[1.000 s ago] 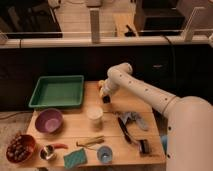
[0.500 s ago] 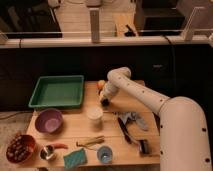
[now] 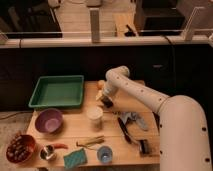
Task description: Place eraser in table surface
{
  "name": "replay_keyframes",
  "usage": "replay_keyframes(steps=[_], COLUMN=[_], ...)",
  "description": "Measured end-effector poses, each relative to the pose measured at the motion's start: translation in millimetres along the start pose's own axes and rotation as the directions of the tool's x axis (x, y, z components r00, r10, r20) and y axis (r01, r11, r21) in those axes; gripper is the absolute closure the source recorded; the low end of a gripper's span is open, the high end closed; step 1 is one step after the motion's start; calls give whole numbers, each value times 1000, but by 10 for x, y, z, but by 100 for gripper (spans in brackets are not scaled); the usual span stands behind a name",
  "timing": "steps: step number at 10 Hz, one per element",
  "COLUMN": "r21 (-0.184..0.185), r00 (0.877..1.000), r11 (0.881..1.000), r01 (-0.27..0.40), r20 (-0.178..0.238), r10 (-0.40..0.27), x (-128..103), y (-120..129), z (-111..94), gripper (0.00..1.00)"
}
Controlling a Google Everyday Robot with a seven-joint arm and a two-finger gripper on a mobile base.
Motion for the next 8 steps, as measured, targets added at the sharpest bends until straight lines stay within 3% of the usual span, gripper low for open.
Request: replay_keyframes(steps=[8], r21=[-10], r00=[1000], r11=[1000], r01=[4], r20=[1], r10=[-4], x=[-10], y=[-22], z=[-16], gripper=[22])
